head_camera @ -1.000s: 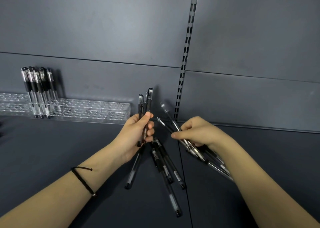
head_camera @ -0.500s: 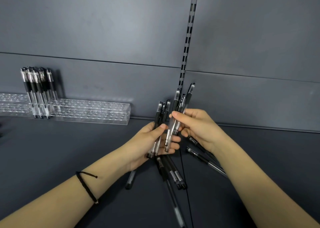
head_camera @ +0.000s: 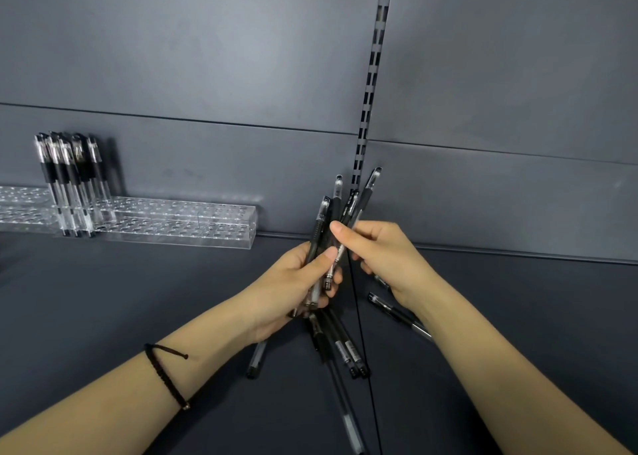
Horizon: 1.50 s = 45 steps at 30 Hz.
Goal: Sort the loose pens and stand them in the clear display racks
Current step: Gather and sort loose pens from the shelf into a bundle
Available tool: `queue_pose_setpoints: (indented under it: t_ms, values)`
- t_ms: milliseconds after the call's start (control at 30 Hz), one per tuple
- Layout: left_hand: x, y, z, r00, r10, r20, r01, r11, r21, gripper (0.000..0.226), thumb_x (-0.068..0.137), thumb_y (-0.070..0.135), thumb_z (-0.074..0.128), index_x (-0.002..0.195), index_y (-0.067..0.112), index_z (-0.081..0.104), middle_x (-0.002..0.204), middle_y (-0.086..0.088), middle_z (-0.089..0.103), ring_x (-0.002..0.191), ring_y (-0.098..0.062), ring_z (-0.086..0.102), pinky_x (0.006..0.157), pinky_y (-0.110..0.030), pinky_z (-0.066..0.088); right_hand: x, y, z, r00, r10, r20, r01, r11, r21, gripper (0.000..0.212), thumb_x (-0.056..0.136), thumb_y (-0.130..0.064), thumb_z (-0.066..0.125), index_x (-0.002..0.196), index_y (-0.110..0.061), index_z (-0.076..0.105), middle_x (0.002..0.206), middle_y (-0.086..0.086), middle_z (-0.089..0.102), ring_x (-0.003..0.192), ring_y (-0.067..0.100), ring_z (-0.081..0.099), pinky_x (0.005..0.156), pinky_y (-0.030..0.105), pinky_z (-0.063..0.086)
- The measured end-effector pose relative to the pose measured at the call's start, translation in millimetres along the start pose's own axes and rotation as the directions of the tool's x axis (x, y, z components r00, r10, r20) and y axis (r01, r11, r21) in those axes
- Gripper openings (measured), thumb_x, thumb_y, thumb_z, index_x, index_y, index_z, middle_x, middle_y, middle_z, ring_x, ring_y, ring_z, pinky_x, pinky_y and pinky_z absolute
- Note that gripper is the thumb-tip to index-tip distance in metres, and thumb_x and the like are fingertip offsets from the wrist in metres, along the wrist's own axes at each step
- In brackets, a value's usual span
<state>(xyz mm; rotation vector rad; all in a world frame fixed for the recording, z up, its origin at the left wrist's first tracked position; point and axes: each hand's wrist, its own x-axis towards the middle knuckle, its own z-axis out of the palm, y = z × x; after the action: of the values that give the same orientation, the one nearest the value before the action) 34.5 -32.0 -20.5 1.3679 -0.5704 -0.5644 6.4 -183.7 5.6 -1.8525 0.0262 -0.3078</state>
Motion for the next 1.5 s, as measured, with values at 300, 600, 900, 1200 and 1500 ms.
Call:
queue_pose_setpoints:
  t_ms: [300,600,900,1200,1500]
  values:
    - [1,0,3,0.997,-0.031,0.075,0.033,0.999,-0.032,0.012,0.100,0.022,0.049,0.099,0.011,0.048,0.064,0.001,0.048,0.057,-0.011,0.048,0.054,-0.020,0.041,0,-10,-8,0.991,0.091,-0.097,-0.097,0.993,-0.063,0.051,0.090,-0.058,0.053,0.079,-0.010,0.064,0.067,0.001,0.053,0.052,0.007,0.045,0.052,0.020,0.036]
    - [-1,-4,4,0.993,-0.038,0.113,0.037,0.999,0.011,0.013,0.097,0.009,0.053,0.107,0.008,0.060,0.064,0.001,0.056,0.057,-0.011,0.054,0.058,-0.022,0.046,-4,-9,-14,0.999,0.045,-0.026,-0.049,0.984,-0.173,0.047,0.093,-0.050,0.053,0.066,-0.013,0.051,0.065,0.004,0.050,0.043,0.008,0.035,0.050,0.021,0.032]
    - [1,3,0,0.999,-0.032,0.014,0.033,0.998,-0.046,0.034,0.093,0.043,0.051,0.076,0.013,0.048,0.058,-0.001,0.044,0.049,-0.013,0.043,0.050,-0.022,0.041,1,-7,-54,0.996,0.079,0.047,-0.054,0.914,-0.401,0.029,0.090,-0.050,0.057,0.090,-0.024,0.072,0.085,-0.006,0.071,0.064,0.004,0.056,0.053,0.018,0.040]
    - [3,-3,2,1.000,-0.001,0.011,0.001,0.998,-0.057,0.019,0.098,0.019,0.052,0.108,0.005,0.059,0.067,0.000,0.058,0.050,-0.009,0.048,0.049,-0.020,0.042,-5,16,-76,0.930,0.360,0.075,-0.156,0.571,-0.806,0.051,0.067,-0.051,0.082,0.102,-0.021,0.062,0.093,-0.010,0.057,0.086,0.008,0.056,0.070,0.023,0.043]
    - [6,-6,0,1.000,-0.017,-0.010,0.016,0.995,-0.099,0.018,0.096,0.019,0.053,0.107,0.006,0.060,0.065,0.002,0.053,0.050,-0.007,0.042,0.047,-0.019,0.036,-3,23,-53,0.958,0.285,0.038,-0.158,0.632,-0.759,0.046,0.076,-0.034,0.081,0.115,-0.018,0.061,0.107,-0.003,0.058,0.097,0.015,0.058,0.080,0.026,0.046]
